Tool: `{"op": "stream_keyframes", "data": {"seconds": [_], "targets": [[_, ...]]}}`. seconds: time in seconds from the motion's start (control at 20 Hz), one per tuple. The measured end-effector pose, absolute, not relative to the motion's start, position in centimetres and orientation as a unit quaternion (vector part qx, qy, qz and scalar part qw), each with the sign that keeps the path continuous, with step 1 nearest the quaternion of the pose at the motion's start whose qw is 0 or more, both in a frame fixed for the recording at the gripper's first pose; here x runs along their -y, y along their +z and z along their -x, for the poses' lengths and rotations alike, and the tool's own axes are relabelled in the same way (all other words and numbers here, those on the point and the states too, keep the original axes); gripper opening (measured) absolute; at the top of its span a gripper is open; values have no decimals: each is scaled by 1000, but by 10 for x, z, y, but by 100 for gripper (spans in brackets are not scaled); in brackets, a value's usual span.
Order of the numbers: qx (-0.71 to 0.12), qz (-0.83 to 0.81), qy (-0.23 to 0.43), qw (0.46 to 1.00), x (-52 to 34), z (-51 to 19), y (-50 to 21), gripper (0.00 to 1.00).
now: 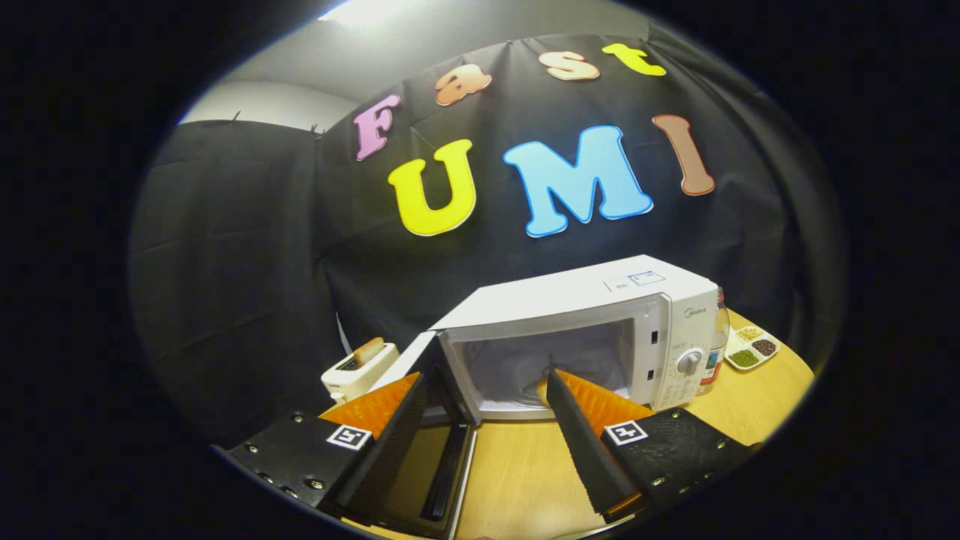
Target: Open the microwave, put the food inside, and close the microwave door.
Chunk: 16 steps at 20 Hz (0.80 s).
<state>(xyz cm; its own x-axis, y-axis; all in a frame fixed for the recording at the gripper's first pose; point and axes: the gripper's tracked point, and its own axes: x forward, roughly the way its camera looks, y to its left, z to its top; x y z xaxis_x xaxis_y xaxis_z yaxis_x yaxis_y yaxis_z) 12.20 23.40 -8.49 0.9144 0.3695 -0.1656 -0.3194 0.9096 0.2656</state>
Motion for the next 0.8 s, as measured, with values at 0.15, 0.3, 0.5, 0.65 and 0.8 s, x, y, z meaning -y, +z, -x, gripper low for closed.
{"op": "stream_keyframes", "data": {"seconds": [0.15,0.3,0.5,0.65,0.8], "targets": [[-90,-107,213,967,-260,-89,-66,97],[-85,-95,257,958,-294,-54,-55,97],[-86,-84,307,944,-335,-10,-54,97],[-83,-75,344,932,-362,19,-54,97],[-92,-66,377,920,-385,43,-66,94]]}}
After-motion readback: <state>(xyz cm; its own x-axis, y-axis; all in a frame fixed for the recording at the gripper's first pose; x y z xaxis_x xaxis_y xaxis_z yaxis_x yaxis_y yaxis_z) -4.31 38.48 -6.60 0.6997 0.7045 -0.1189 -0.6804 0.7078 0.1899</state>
